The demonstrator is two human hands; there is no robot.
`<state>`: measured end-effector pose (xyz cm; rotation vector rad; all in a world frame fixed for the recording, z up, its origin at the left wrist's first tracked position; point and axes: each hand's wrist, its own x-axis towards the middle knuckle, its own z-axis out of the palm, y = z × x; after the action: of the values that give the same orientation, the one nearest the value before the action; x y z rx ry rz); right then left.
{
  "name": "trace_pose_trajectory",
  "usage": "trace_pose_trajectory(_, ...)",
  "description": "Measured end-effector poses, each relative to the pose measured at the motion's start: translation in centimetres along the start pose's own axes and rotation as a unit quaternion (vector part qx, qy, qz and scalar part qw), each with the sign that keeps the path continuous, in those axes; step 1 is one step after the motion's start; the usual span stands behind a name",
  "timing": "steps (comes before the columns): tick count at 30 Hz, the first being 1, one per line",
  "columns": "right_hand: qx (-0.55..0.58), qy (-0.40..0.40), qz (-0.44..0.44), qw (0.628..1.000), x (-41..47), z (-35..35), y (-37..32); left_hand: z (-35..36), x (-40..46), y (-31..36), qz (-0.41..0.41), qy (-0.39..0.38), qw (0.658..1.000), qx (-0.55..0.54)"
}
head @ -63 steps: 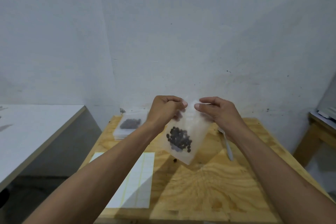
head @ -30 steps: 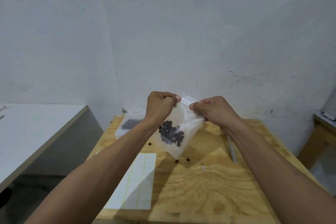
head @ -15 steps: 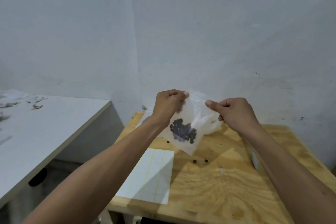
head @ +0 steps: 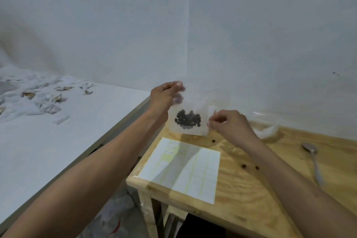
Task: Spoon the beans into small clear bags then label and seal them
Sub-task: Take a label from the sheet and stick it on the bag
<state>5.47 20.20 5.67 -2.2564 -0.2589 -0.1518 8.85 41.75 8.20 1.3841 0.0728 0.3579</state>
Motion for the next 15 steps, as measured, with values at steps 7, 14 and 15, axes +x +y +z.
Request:
trace_pose_trajectory(7,-0.145,-0.152,-0.009,0.978,-0.1,8.2,1.2,-3.9,0.3,-1.9,-0.021,0.067,0.997,-0.043)
trace_pose_trajectory(14,-0.187,-0.138,-0.017,0.972,0.2,10.3,1.2,-7.3,1.4,-2.3,-0.02,0.116,0.991,-0.064)
trace_pose_trajectory(15,-0.195,-0.128,-0.015,0.972,0.2,10.5,1.4,-7.6,1.5,-2.4,-0.023,0.116,0.991,-0.065)
